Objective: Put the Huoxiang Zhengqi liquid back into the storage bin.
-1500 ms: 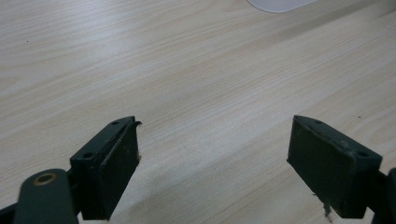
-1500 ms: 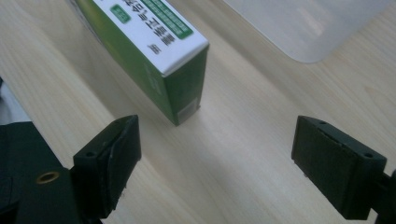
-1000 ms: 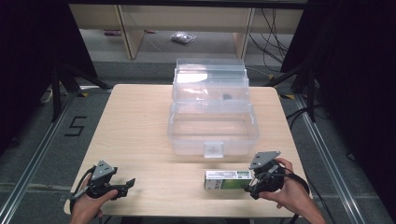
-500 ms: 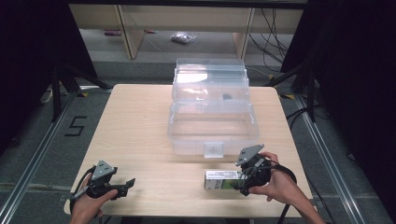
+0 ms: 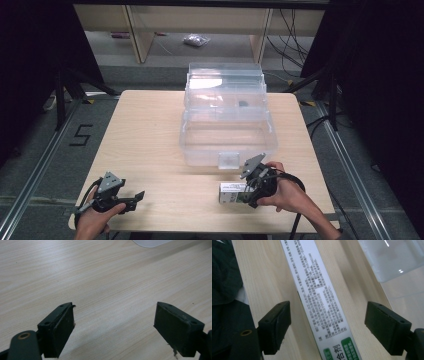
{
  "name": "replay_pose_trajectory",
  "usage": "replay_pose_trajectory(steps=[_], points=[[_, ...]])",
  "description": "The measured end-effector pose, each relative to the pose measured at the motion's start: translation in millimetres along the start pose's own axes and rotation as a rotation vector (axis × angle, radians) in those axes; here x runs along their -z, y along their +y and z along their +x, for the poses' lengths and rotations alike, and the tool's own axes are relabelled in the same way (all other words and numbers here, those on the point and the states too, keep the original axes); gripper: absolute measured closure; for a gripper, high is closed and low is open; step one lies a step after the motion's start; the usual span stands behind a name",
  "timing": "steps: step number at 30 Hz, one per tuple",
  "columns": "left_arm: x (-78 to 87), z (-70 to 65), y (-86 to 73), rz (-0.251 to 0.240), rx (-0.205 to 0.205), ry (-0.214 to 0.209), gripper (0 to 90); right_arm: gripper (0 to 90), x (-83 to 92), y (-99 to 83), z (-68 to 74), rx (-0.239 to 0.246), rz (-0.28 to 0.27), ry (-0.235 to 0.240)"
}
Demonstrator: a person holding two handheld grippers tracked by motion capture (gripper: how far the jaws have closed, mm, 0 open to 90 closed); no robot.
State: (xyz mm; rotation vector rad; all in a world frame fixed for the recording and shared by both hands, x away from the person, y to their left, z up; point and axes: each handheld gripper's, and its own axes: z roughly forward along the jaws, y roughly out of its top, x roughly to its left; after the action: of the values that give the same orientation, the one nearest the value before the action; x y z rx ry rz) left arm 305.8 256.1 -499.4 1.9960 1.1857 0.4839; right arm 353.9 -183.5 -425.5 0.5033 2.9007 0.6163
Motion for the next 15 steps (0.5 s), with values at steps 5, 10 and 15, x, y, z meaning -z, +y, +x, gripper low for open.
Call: replay_pose_trajectory(steps=[5, 10, 15], points=[[0.1, 0.3, 0.0, 0.002, -0.007, -0.003, 15.8, 26.9, -3.1, 3.1, -0.2, 0.015, 0.025, 0.010], [-0.1, 0.3, 0.0, -0.001, -0.010, -0.004, 15.8, 30.4, -7.5, 5.6, -0.1, 0.025, 0.059, 0.023], [-0.3, 0.3, -0.2, -0.001, -0.006, -0.003, 15.8, 35.2, -11.5, 8.3, -1.2, 0.056, 0.081, 0.050]])
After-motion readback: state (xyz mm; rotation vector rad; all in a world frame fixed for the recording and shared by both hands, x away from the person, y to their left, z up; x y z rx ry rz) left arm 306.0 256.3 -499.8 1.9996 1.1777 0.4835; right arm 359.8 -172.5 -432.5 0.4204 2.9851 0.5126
